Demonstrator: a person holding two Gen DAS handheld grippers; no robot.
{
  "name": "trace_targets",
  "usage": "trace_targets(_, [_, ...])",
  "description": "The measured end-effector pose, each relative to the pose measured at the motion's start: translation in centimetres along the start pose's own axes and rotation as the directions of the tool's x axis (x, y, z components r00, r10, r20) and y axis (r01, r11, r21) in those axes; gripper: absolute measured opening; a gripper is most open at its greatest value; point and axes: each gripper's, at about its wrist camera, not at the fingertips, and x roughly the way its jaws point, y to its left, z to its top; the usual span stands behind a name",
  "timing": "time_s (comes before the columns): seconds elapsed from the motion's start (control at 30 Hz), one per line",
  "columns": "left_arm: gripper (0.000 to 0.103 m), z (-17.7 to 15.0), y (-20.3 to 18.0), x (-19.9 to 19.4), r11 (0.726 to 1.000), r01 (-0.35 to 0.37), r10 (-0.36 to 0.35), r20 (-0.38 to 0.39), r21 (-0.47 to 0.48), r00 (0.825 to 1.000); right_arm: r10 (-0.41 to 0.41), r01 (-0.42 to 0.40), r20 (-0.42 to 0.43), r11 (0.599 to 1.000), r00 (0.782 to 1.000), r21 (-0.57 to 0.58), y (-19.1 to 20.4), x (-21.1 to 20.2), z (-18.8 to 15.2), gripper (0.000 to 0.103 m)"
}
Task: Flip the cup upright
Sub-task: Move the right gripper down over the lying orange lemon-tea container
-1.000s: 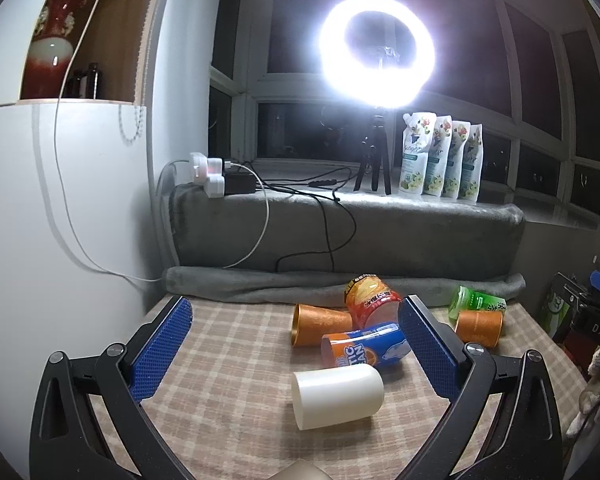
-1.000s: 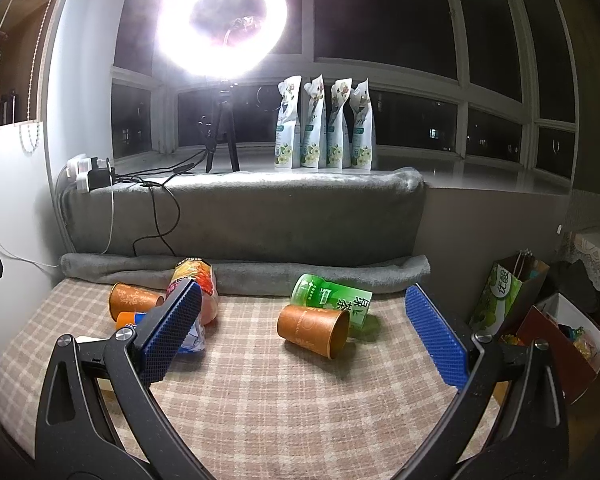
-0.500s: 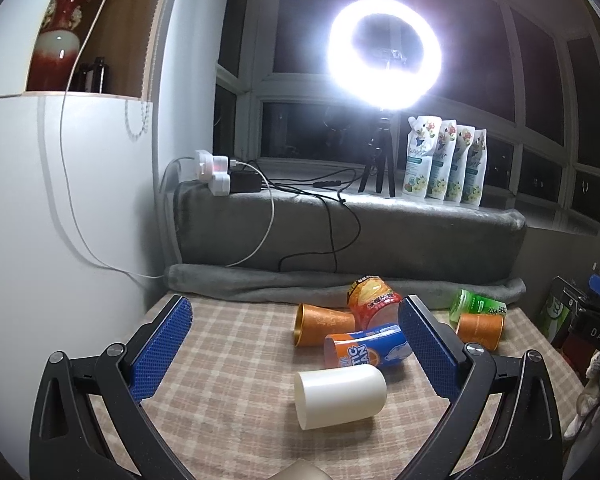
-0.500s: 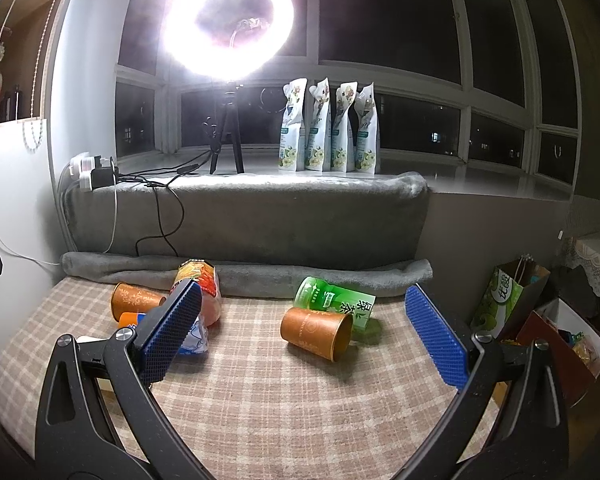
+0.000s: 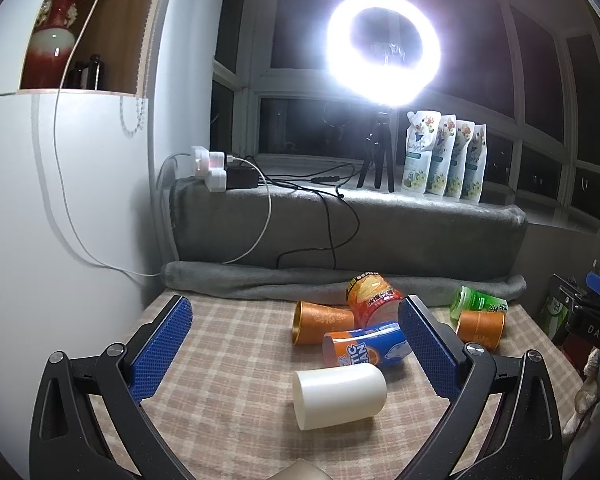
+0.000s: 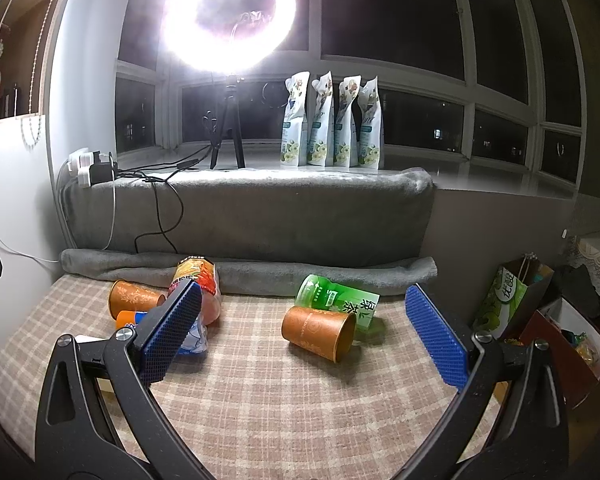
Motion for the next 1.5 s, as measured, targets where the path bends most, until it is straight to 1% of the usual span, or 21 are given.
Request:
trace_targets(0.33, [0.102,-0.3,-0.2,0.4,1.0,-0.002,0.002,-0.006,0.0,1.0,0.005,-0.005,-0.021,1.0,1.0,-0.01,0.6,0.6,-0.2,0.103])
trace_targets(0.47, [0.102,-0.4,-0.1,0.8,1.0,0.0,0.0,-0.016,-0.005,1.0,0.046,-0.048,-0.062,0.998,0.997,-0.029,1.2,1.7,-0.1,0.103])
trace_targets(0.53, [0.102,-0.6,0.1,0.9,1.0,0.002,-0.003,-0.025,-0.009,1.0,0.066,-0.07,-0.088,0.997,0.994,-0.041,1.6,3.2,0.4,0.103])
trace_targets(0.67, [0.102,-0.8,0.4,1.4,1.0,0.008,-0.008,-0.052,-0.015,0.999,0.117,-0.126,-0.148,0.991,0.982,-0.051,2.7,5.8,0.9,0.103])
trace_targets(0.73, [0.102,-1.0,0.8,1.6,1.0,0.005,-0.006,-0.066,-0.023,0.998,0.15,-0.163,-0.187,0.985,0.971,-0.056,3.4,7.2,1.0,0.103])
trace_targets(0.83, [0.102,-1.5,1.3,1.9,0.999,0.003,-0.006,-0.092,-0.036,0.996,0.201,-0.22,-0.247,0.974,0.948,-0.053,4.3,9.5,1.2,0.103])
trace_targets(0.93, [0.102,-2.0,1.8,2.3,0.999,0.0,-0.005,-0.116,-0.042,0.993,0.267,-0.288,-0.33,0.957,0.905,-0.015,5.1,12.5,1.5,0.103])
trace_targets(1.03, [0.102,-2.6,2.3,2.7,0.999,-0.006,-0.001,-0.143,-0.05,0.99,0.311,-0.329,-0.404,0.944,0.86,0.025,5.9,15.8,1.9,0.103])
trace_targets(1.1, [0.102,-2.9,2.6,3.1,0.998,-0.008,-0.001,-0.165,-0.059,0.986,0.323,-0.338,-0.43,0.94,0.843,0.042,6.3,17.4,2.2,0.103])
trace_targets(1.17, [0.102,-3.4,3.1,3.4,0.997,-0.011,-0.003,-0.188,-0.07,0.982,0.343,-0.353,-0.46,0.933,0.819,0.067,6.5,19.1,2.6,0.103])
trace_targets(1.27, [0.102,-4.2,3.7,3.8,0.997,-0.022,0.003,-0.223,-0.08,0.975,0.361,-0.363,-0.533,0.926,0.765,0.107,7.4,22.6,2.8,0.103])
trace_targets(1.43, [0.102,-5.6,4.4,4.3,0.995,-0.024,-0.004,-0.274,-0.102,0.962,0.388,-0.371,-0.612,0.914,0.69,0.161,8.7,26.6,2.1,0.103])
trace_targets(1.47, [0.102,-5.8,4.5,4.5,0.994,-0.025,-0.006,-0.282,-0.105,0.959,0.399,-0.379,-0.636,0.908,0.66,0.176,9.2,27.8,1.8,0.103])
trace_targets(1.5, [0.102,-6.0,4.6,4.6,0.994,-0.027,-0.005,-0.291,-0.108,0.957,0.397,-0.376,-0.65,0.909,0.648,0.18,9.5,28.5,1.6,0.103])
